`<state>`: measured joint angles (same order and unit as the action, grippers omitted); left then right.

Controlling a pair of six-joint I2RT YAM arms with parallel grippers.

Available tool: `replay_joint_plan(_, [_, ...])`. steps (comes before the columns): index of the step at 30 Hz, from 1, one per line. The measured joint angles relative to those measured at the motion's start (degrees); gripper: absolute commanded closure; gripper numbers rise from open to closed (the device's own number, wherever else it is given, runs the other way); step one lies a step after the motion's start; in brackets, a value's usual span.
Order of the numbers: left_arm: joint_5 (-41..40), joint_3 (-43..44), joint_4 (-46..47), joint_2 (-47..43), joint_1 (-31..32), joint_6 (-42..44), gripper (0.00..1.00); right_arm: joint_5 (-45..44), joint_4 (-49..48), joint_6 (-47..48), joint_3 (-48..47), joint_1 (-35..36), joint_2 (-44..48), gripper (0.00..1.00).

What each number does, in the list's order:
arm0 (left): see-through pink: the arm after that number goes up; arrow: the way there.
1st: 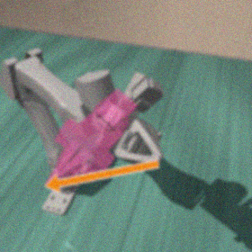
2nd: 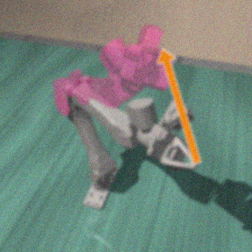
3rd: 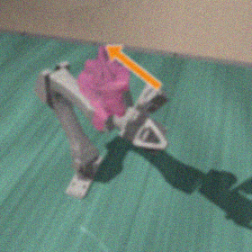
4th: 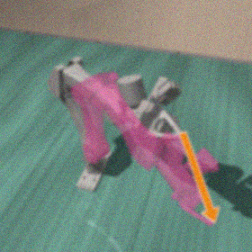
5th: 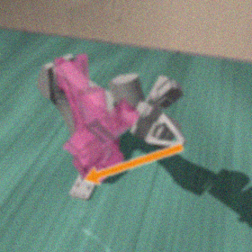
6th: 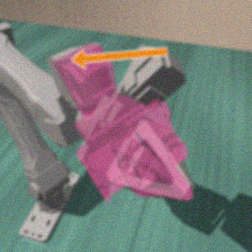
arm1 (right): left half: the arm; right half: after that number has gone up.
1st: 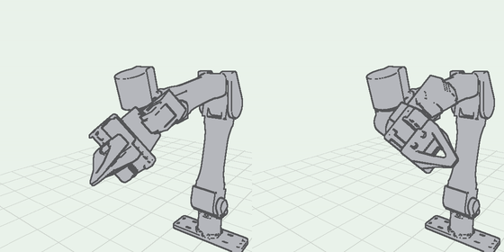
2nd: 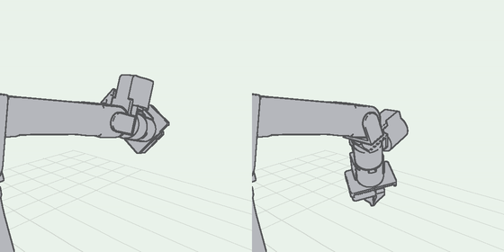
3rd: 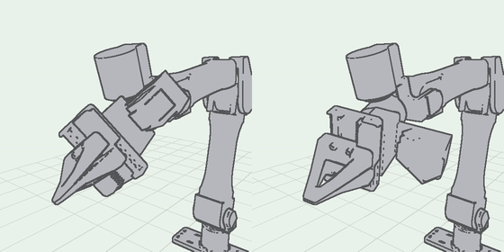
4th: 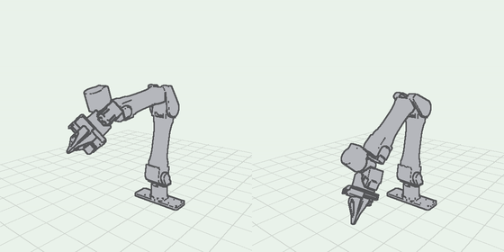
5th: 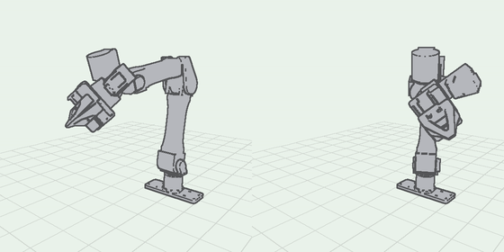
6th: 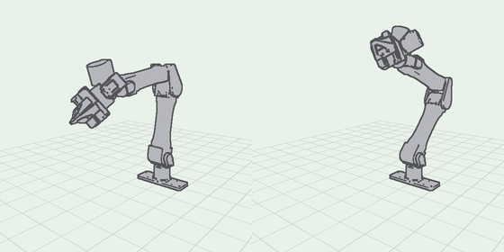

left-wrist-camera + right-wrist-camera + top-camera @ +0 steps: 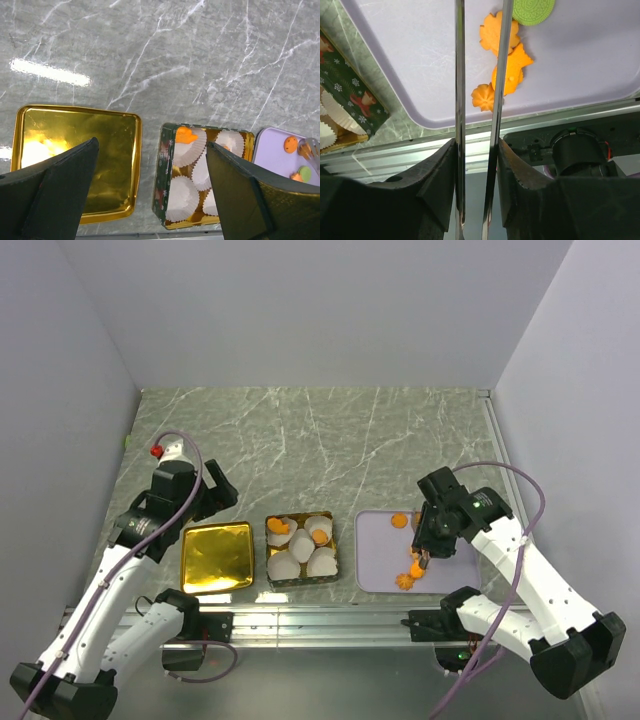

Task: Pack the cookies

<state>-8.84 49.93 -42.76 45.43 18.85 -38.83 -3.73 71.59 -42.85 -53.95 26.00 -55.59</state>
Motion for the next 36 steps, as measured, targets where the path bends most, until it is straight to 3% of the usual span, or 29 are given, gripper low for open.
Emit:
replay_joint_plan(5, [0.17, 0.0, 0.04, -0.17, -1.01, 0.09, 0.05, 0.31, 0.68, 0.35, -1.86, -0.15, -0.48, 0.66])
replay_joint_plan(15, [0.96, -0.04, 0.07, -0.35, -2.45, 0.2, 0.05, 0.61, 3.52, 1.25, -16.35, -0.17, -2.69, 0.68])
replay_joint_plan(24, [1.05, -0.04, 0.07, -0.35, -2.45, 0.17, 0.05, 7.87, 4.17, 1.75, -20.06, 0.59, -3.02, 0.69])
replay_joint_plan(36, [1.03, -0.04, 0.07, -0.35, -2.67, 0.17, 0.05, 13.81, -1.84, -3.02, -22.23, 18.6, -8.41, 0.7])
